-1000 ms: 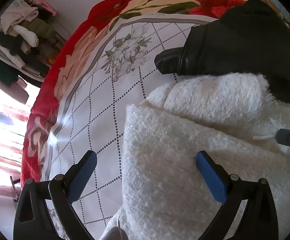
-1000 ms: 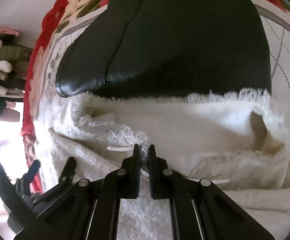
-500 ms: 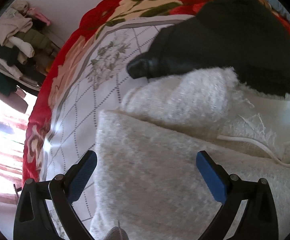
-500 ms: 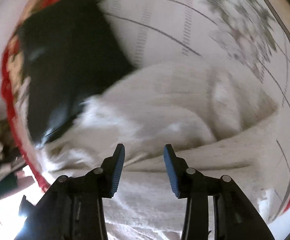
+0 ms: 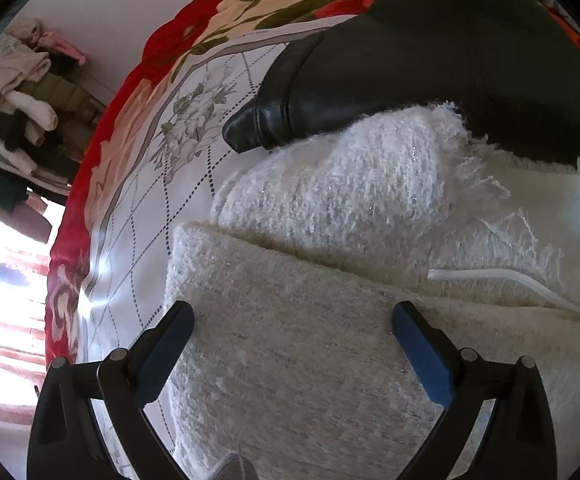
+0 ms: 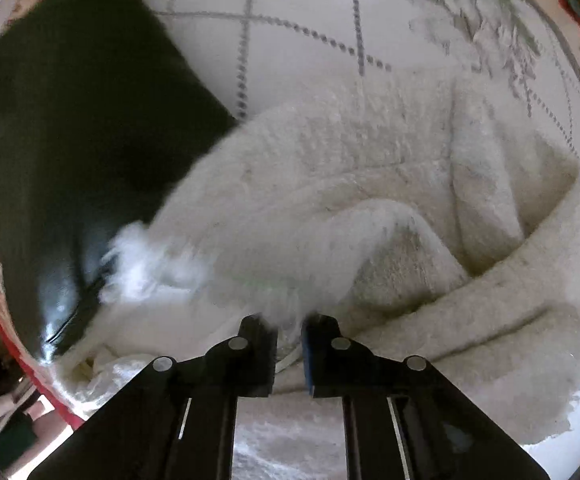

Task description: Fold large clothes

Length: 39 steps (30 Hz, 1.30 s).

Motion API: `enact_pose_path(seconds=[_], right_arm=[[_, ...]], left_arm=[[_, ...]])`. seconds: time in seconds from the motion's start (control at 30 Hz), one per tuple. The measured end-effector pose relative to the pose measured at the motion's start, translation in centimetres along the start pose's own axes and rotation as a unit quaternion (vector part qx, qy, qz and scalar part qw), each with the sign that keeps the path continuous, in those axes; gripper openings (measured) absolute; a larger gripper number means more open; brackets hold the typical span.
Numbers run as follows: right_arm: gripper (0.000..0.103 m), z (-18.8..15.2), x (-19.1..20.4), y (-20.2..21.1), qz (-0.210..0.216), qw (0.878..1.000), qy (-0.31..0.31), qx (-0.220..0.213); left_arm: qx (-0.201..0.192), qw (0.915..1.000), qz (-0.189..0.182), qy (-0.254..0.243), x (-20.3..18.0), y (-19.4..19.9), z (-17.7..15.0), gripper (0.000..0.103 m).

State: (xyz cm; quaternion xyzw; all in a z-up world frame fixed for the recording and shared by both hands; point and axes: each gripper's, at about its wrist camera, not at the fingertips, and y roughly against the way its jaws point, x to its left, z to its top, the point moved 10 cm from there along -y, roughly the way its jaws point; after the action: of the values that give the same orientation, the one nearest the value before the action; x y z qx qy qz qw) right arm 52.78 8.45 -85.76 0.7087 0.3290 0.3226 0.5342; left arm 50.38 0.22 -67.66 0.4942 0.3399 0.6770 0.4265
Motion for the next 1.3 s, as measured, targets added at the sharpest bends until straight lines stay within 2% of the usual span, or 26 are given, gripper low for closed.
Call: enact_pose_path(seconds=[0.13,0.23,0.3,0.37,0.5,0.53,0.6,0.67,0.77,0.83,0.9,0.97,1.03,1.1,1.13,1.17,1.23,1.3], right_arm=[[0.009,-0.2,1.0,2.7,0.041,0.998,-0.008,-0.048],[0.010,0.0,1.0,2.3,0.059,0.997,-0.020,-0.039],[0.017,0.1,1.8,0.1,0.070,0.997,-0.006,0.014],[0.028,-0.5,2.2,-0.2,0.108,0.992,-0.001,0.062],[0.046,-2.6,0.6,4.8,0.163,0.983,0.040,0.075],[0.051,-3.2,-0.3,5.8,0.162,0.983,0.046,0.074],[0.053,-4.7,-4.5,8.4,0.135,0.986,0.068,0.064],[0.057,-4.2,-9.2,10.1,0.100,0.991,0.076,0.053],[0.057,-4.7,-17.7,11.2,0.017,0.995,0.096,0.034],[0.057,-3.2,-23.1,10.6,-0.035,0.992,0.114,0.027],[0.057,-2.9,-25.4,9.2,-0.053,0.990,0.127,0.029],[0.057,-1.8,-26.5,7.0,-0.050,0.987,0.146,0.034],[0.057,-0.4,-25.4,5.0,-0.035,0.981,0.189,0.030],[0.057,1.3,-23.5,3.7,-0.031,0.969,0.244,0.009],[0.051,2.3,-22.5,3.5,-0.031,0.962,0.269,-0.011],[0.046,3.0,-22.4,3.4,-0.032,0.962,0.271,-0.024],[0.041,5.2,-23.8,2.8,0.019,0.979,0.201,-0.025],[0.035,6.2,-25.1,2.6,0.060,0.987,0.146,-0.027]], left_arm=[[-0.004,1.0000,-0.003,-0.007,-0.1,-0.4,0.0,0.102],[-0.004,1.0000,-0.007,-0.005,-0.1,-0.6,0.1,0.102],[-0.002,0.9999,-0.012,-0.001,0.1,-0.3,0.1,0.102],[-0.002,0.9997,-0.023,0.008,0.6,0.4,0.2,0.102],[-0.008,0.9978,-0.057,0.032,2.5,3.5,-0.2,0.102],[-0.007,0.9974,-0.065,0.031,2.7,4.5,-0.7,0.102],[-0.004,0.9965,-0.078,0.028,2.9,6.1,-1.8,0.102],[0.000,0.9957,-0.090,0.018,2.5,7.8,-3.4,0.102],[0.011,0.9948,-0.101,-0.001,0.9,9.4,-6.4,0.102],[0.028,0.9938,-0.106,-0.017,-1.2,9.7,-8.8,0.102],[0.039,0.9935,-0.102,-0.033,-3.7,9.5,-11.2,0.102],[0.042,0.9942,-0.087,-0.046,-5.7,8.8,-12.8,0.102],[0.045,0.9951,-0.072,-0.052,-6.9,8.0,-13.5,0.102],[0.048,0.9963,-0.052,-0.049,-7.8,6.9,-13.9,0.102],[0.049,0.9965,-0.048,-0.047,-7.9,6.7,-13.9,0.103],[0.046,0.9971,-0.043,-0.044,-8.1,6.5,-13.9,0.103],[0.039,0.9975,-0.044,-0.040,-8.0,6.7,-14.1,0.103],[0.036,0.9975,-0.044,-0.041,-8.4,6.8,-14.2,0.103]])
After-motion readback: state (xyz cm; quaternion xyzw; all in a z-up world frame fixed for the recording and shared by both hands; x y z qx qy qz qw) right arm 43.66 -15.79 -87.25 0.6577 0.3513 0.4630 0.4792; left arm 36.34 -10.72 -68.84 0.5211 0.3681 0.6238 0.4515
